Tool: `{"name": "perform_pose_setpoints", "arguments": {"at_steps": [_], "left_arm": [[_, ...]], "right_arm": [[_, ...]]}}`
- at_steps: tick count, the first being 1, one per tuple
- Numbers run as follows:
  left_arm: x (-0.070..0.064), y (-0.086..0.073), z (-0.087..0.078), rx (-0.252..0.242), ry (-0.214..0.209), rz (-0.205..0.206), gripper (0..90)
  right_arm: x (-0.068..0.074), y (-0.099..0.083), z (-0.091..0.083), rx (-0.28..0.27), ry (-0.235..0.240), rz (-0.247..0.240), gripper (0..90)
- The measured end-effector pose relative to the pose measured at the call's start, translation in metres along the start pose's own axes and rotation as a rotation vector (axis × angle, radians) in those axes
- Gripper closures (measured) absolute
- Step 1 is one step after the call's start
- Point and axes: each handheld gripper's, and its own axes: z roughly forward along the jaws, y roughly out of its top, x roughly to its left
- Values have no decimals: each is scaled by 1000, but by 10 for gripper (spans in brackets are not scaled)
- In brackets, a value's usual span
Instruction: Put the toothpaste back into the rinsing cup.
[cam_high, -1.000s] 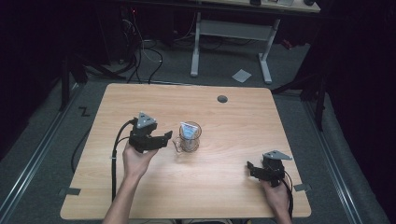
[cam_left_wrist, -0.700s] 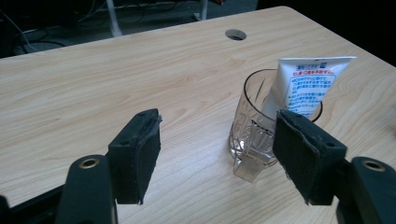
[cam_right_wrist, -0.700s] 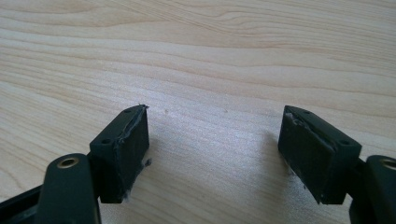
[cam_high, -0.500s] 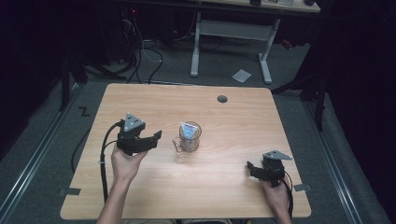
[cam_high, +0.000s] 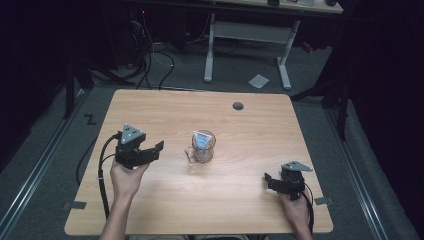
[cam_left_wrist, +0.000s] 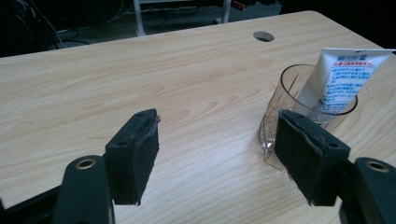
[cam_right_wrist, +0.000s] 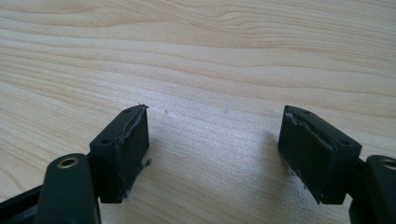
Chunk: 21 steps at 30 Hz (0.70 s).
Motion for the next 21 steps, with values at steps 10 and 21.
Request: {"name": "perform_pose_setpoints", "arguments": {"at_steps": [10, 21], "left_arm": [[12, -12, -7, 8, 29, -38, 306], [23, -36, 0, 58, 69, -60, 304]], "right_arm": [[0, 0, 0, -1, 0, -1, 246], [0, 0, 0, 0, 0, 1, 246]]}}
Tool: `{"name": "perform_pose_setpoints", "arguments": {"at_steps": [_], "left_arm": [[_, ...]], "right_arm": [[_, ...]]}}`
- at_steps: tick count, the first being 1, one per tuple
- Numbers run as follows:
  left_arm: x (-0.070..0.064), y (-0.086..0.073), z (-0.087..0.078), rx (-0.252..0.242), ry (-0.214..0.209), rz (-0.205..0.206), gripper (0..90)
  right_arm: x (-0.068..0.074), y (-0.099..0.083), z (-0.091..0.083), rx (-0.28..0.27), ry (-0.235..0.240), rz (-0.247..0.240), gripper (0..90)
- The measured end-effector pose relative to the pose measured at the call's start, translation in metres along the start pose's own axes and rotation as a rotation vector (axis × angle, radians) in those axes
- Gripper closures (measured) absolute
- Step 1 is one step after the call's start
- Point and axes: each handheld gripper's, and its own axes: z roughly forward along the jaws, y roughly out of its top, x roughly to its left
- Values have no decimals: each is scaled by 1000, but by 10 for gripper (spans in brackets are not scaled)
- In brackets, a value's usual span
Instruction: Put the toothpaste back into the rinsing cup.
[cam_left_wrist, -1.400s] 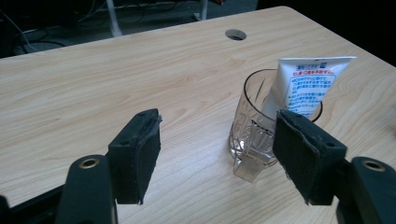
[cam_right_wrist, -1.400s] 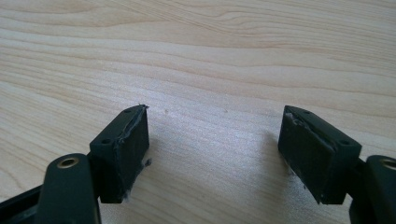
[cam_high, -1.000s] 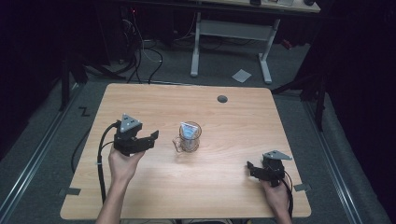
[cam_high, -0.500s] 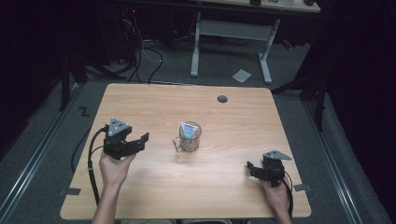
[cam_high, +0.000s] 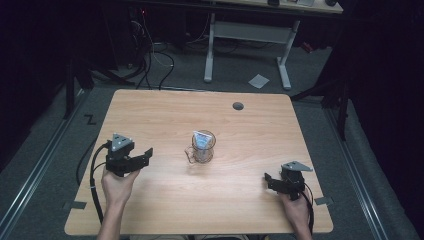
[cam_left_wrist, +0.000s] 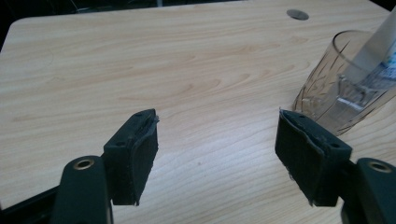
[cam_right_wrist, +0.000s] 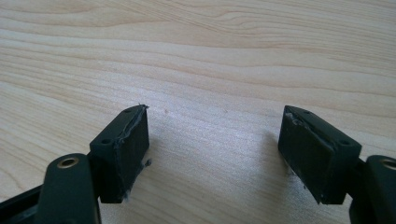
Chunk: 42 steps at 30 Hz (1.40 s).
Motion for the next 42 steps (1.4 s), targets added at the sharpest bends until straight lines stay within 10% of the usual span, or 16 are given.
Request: {"name": "perform_pose_setpoints", "arguments": {"at_steps": [42], "left_arm": [[1, -55, 76, 126, 120, -2, 309]], "right_arm": [[0, 0, 0, -1, 0, -1, 246]]}}
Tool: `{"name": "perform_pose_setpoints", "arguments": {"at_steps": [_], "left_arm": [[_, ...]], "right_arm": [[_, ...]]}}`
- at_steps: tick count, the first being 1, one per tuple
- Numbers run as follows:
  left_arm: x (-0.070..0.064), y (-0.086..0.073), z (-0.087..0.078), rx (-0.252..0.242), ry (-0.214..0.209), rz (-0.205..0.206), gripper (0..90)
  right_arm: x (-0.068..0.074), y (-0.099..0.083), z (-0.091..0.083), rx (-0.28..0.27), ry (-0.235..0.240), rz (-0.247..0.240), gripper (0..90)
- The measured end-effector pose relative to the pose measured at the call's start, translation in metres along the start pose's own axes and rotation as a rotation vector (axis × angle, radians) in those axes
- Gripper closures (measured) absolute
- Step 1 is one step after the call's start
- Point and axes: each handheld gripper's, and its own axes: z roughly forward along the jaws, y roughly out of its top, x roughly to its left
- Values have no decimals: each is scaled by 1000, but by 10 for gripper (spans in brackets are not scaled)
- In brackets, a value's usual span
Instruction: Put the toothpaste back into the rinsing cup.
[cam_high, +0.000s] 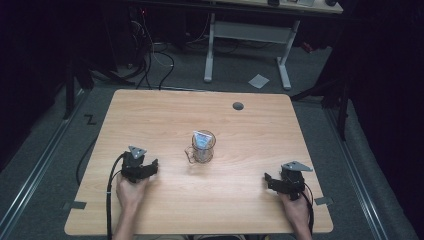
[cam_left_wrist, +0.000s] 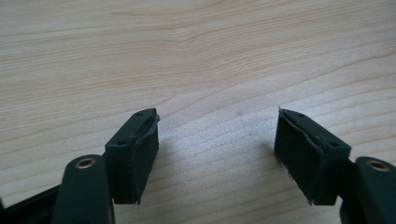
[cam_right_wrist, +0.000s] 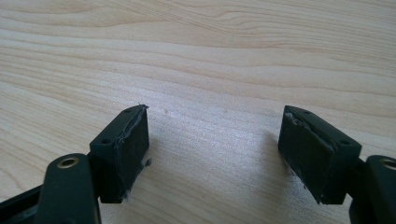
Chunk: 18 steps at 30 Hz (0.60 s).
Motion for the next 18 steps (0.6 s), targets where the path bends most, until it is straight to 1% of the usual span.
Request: {"name": "perform_pose_setpoints", "arguments": {"at_steps": [1, 5, 6, 8, 18], "left_arm": [[-1, 0, 0, -3, 7, 2, 309], [-2, 0, 0, -2, 12, 12, 300], [-2, 0, 0, -2, 6, 15, 300], [-1, 0, 0, 0, -4, 0, 300], [-1, 0, 0, 3, -6, 6, 287]], "right_arm": [[0, 0, 0, 0, 0, -1, 246], [0, 0, 0, 1, -2, 0, 245], [0, 0, 0, 1, -2, 2, 246], [0, 0, 0, 1, -3, 4, 246], [0, 0, 0, 1, -4, 5, 246]]}}
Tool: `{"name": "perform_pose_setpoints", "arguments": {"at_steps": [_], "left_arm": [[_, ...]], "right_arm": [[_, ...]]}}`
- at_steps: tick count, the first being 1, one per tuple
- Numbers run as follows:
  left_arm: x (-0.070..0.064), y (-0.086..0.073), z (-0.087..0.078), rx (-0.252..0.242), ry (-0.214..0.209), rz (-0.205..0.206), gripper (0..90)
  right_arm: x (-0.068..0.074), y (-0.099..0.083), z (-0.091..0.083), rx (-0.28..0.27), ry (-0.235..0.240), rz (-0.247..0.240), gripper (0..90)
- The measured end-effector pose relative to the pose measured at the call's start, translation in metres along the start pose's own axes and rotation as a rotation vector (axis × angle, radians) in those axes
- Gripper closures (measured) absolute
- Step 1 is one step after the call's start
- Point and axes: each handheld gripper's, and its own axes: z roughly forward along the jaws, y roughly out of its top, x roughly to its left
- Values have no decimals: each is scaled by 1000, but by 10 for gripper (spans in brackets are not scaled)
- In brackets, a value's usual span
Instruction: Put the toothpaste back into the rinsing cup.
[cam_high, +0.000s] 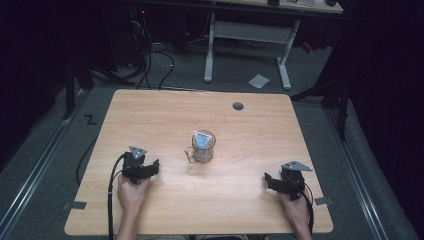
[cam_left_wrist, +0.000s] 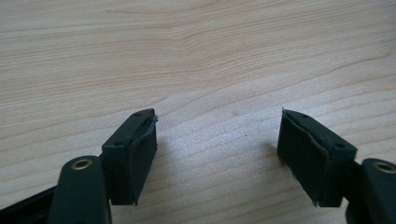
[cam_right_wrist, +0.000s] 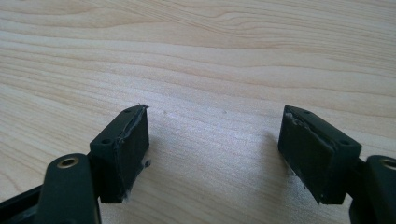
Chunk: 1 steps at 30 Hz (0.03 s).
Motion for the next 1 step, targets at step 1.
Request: {"name": "perform_pose_setpoints", "arguments": {"at_steps": [1], "left_arm": [[0, 0, 0, 0, 0, 0, 287]], "right_arm": [[0, 0, 0, 0, 0, -1, 245]]}}
